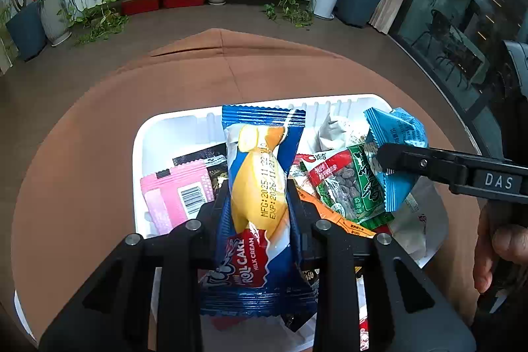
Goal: Organize snacks
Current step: 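Carry both packets over the tray and open both tools to drop them, then move both tools back to the red packet and white packet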
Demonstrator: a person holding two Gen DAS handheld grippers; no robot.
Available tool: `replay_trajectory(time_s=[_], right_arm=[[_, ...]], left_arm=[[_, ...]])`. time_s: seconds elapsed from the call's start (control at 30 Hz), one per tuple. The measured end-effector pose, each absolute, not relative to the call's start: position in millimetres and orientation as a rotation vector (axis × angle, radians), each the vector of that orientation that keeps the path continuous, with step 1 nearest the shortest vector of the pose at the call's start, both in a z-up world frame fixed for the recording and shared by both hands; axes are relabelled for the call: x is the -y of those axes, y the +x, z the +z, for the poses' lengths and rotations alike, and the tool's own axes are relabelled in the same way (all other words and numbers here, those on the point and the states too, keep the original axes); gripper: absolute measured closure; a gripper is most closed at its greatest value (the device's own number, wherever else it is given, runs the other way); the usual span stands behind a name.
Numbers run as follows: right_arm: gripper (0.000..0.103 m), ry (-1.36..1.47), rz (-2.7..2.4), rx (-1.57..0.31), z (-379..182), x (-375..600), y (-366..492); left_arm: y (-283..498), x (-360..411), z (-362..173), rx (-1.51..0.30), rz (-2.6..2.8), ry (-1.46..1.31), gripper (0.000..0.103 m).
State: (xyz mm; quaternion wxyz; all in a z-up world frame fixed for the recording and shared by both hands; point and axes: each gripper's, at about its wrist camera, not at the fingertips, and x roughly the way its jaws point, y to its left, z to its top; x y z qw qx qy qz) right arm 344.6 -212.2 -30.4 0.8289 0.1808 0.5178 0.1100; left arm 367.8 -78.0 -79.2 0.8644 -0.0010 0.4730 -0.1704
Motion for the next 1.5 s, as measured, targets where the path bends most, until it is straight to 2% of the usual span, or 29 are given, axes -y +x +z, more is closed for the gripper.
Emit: replay_trajectory(time_s=[0.5, 0.6, 0.63, 0.67, 0.73, 0.83, 1.03, 1.1, 1.13, 1.17, 1.23, 1.3, 1.5], right_arm=[[0.043, 0.324, 0.201, -1.115, -45, 207, 346], [0.038, 0.281, 0.213, -1.115, -44, 202, 345], [0.037, 0.273, 0.213, -1.111, -44, 201, 344], [0.037, 0.270, 0.212, -1.104, -43, 201, 343], [0.034, 0.276, 0.208, -1.097, -42, 202, 341], [0.028, 0.284, 0.198, -1.098, -40, 204, 338], [0.023, 0.282, 0.209, -1.070, -23, 208, 321], [0.023, 0.298, 0.217, -1.061, -17, 212, 312], [0.021, 0.307, 0.220, -1.051, -12, 213, 306], [0.019, 0.322, 0.220, -1.029, -5, 218, 295], [0.006, 0.357, 0.209, -0.995, 5, 223, 278], [0.000, 0.438, 0.221, -0.952, 16, 233, 251], [0.000, 0.664, 0.356, -0.871, 23, 248, 181]], left_arm=[[370, 77, -90, -0.997, -0.360, -0.017, 0.074], [370, 76, -89, -0.992, -0.368, -0.033, 0.071], [371, 75, -88, -0.993, -0.373, -0.043, 0.060], [371, 75, -88, -0.996, -0.382, -0.053, 0.040], [367, 77, -86, -0.989, -0.395, -0.044, 0.028], [364, 80, -85, -0.981, -0.403, -0.025, 0.028], [349, 77, -69, -0.947, -0.409, -0.024, 0.027], [336, 71, -58, -0.917, -0.407, -0.024, 0.020], [330, 68, -53, -0.902, -0.404, -0.028, 0.009], [321, 64, -46, -0.883, -0.401, -0.036, 0.003], [301, 56, -36, -0.847, -0.408, -0.044, 0.000], [283, 52, -31, -0.831, -0.420, -0.038, 0.000], [222, 58, -46, -0.892, -0.475, 0.053, 0.000]])
